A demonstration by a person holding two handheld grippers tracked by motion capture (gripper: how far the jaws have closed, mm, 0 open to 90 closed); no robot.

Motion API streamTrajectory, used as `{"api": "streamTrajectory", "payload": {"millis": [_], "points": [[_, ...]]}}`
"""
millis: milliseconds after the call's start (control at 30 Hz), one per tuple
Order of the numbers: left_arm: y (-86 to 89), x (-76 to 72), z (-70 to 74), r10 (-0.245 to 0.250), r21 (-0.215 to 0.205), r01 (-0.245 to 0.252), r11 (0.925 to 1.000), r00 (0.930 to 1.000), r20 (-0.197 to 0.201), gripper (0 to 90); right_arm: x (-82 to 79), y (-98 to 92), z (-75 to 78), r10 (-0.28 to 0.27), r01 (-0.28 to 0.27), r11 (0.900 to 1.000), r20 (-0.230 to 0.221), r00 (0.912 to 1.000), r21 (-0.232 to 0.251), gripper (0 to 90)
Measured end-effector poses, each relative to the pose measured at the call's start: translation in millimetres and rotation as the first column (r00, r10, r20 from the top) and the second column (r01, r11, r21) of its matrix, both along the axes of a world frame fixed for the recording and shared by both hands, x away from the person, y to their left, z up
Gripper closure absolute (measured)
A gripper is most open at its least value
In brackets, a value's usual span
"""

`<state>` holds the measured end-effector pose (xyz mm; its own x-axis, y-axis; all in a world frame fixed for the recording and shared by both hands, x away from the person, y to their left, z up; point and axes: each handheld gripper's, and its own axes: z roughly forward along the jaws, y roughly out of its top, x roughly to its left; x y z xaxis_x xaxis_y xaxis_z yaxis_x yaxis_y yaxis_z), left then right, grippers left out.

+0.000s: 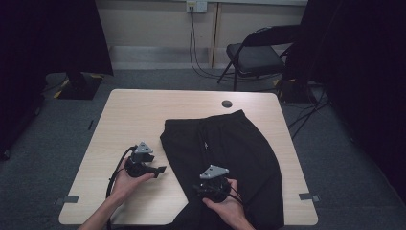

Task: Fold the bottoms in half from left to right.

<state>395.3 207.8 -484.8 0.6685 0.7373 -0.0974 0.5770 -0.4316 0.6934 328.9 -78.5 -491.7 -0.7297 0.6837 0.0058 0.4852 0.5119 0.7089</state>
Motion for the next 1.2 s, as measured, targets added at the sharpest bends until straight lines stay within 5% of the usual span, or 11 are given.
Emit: {"api": "streamTrajectory", "payload": {"millis": [200, 333, 400, 667, 800, 933, 1033, 1200], "points": [[0.6, 0.5, -0.5, -0.001, 0.005, 0.001, 1.0000, 1.0000, -0.003, 29.3, -11.2, 0.5, 2.1, 0.049, -0.046, 0.998, -0.048, 0.9977, 0.051, 69.0], [2.6, 0.2, 1.2, 0.007, -0.007, -0.007, 1.0000, 1.0000, 0.003, 29.2, -14.6, 1.8, 1.6, 0.097, -0.084, 0.990, -0.118, 0.9883, 0.114, 81.2], [4.5, 0.3, 2.3, 0.015, -0.020, -0.015, 0.9997, 0.9999, 0.002, 29.2, -20.7, 8.1, 1.1, 0.151, -0.139, 0.985, -0.115, 0.9818, 0.105, 85.3], [11.7, 1.6, 10.8, 0.040, -0.064, -0.039, 0.9972, 0.9991, 0.016, 29.8, -44.1, 19.7, 2.5, 0.257, -0.250, 0.965, -0.106, 0.9606, 0.076, 86.3], [18.8, 6.4, 14.8, 0.072, -0.075, -0.070, 0.9947, 0.9971, 0.027, 30.7, -47.3, 21.8, 5.4, 0.252, -0.248, 0.967, -0.083, 0.9641, 0.058, 84.5], [25.9, 20.4, 16.3, 0.097, -0.068, -0.094, 0.9932, 0.9945, 0.038, 33.4, -44.4, 20.6, 11.7, 0.246, -0.240, 0.966, -0.061, 0.9673, 0.091, 85.3], [30.0, 36.7, 10.4, 0.159, -0.078, -0.154, 0.9850, 0.9853, 0.062, 37.1, -43.9, 21.9, 15.9, 0.253, -0.246, 0.963, -0.049, 0.9662, 0.109, 86.4], [32.5, 45.5, -0.8, 0.156, -0.052, -0.154, 0.9867, 0.9876, 0.022, 43.6, -41.7, 26.2, 17.9, 0.259, -0.255, 0.962, -0.035, 0.9653, 0.095, 87.1]]}}
